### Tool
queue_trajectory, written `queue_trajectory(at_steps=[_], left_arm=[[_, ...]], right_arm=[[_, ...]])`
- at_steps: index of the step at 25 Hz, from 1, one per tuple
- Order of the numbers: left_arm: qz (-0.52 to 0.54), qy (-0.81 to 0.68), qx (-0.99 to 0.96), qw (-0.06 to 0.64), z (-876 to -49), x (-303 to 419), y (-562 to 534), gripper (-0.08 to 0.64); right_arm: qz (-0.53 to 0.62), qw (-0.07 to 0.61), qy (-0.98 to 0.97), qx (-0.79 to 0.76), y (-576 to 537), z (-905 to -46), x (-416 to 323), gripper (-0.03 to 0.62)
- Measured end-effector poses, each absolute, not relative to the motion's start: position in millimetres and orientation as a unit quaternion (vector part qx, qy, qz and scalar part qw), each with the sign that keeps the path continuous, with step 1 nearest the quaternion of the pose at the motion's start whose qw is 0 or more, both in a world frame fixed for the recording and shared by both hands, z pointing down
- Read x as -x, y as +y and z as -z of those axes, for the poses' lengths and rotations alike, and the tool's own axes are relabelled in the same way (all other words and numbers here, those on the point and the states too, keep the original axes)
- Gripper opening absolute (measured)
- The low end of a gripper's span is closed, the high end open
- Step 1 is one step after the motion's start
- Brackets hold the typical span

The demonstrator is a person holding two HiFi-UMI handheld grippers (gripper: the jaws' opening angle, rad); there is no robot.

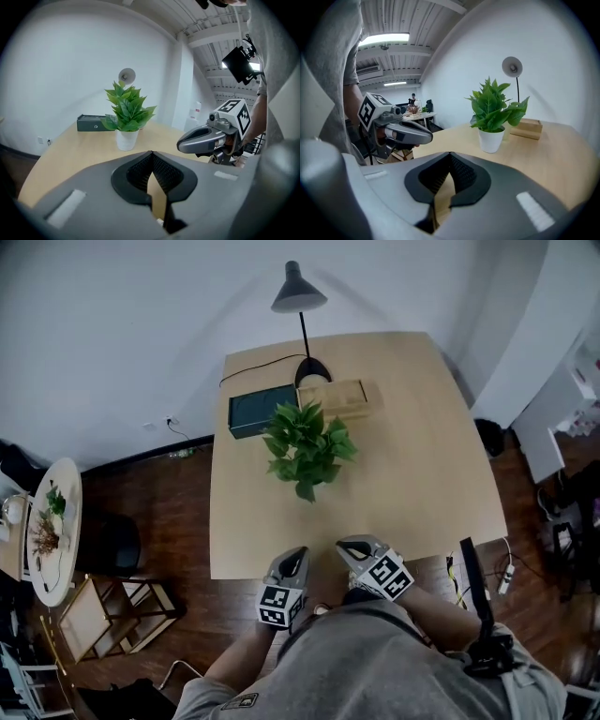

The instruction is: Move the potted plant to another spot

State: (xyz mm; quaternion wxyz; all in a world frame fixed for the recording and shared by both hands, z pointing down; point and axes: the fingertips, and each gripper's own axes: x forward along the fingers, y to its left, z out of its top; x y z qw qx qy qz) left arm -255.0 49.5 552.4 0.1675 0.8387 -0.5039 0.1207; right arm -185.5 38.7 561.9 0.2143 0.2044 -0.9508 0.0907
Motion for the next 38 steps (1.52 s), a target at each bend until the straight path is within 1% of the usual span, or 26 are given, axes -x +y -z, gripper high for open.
queue_trajectory(at_steps=[5,16,38], left_arm=[[-0.103,-0.491,-0.853,0.144,-537.5,253.2,74.9,0.000],[-0.096,-0.474,-0.863,0.144,-533.2,259.4,126.8,0.000],[-0.095,-0.472,-0.868,0.122,-523.9,262.0,130.2,0.000]], right_arm=[[-0.080,0.211,-0.952,-0.209,74.4,-551.9,197.4,0.006],[-0.077,0.202,-0.946,-0.242,123.3,-541.9,207.0,0.006],[-0.066,0.204,-0.939,-0.269,121.7,-539.4,199.6,0.005]])
